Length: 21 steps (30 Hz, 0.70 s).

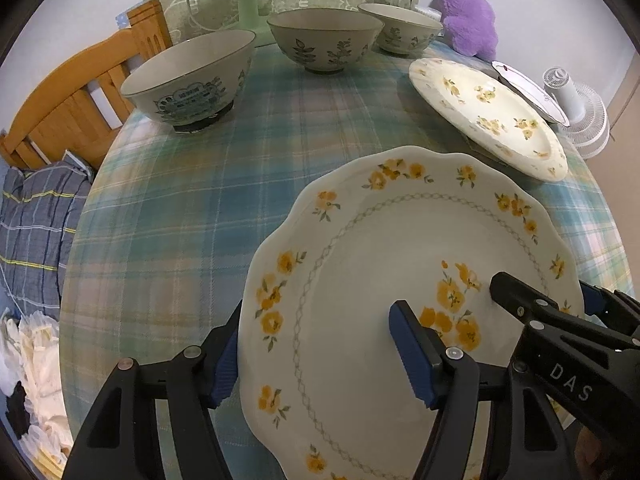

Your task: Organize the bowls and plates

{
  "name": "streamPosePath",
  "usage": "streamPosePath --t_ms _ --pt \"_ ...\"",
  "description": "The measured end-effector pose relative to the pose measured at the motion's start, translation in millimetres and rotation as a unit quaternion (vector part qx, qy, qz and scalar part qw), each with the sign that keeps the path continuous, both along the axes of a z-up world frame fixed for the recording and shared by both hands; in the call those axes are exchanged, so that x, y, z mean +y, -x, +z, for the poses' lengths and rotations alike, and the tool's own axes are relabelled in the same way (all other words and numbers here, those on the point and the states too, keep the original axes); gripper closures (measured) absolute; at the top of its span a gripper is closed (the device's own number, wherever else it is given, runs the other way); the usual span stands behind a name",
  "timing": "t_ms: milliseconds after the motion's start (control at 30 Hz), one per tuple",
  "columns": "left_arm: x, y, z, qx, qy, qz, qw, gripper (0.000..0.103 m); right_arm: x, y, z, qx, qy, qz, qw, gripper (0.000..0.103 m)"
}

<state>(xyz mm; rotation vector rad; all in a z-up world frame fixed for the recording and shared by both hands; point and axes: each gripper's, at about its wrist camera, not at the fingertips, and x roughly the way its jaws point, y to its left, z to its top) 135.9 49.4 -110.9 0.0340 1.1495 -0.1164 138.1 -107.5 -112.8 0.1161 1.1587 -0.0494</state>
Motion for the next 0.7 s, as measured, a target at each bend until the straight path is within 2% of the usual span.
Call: streamPosePath --t_ms 467,700 --pt "0.8 -4.3 3.3 0.019 0.015 -0.002 0.9997 0.034 -2.1 -2.6 1.6 0.022 0.001 -0.004 1.0 0.033" --pt "-16.8 -2.3 11.9 0.012 0.006 0.005 0.9999 0.034 -13.4 4.4 7.8 0.016 -0.007 0.004 1.0 0.033"
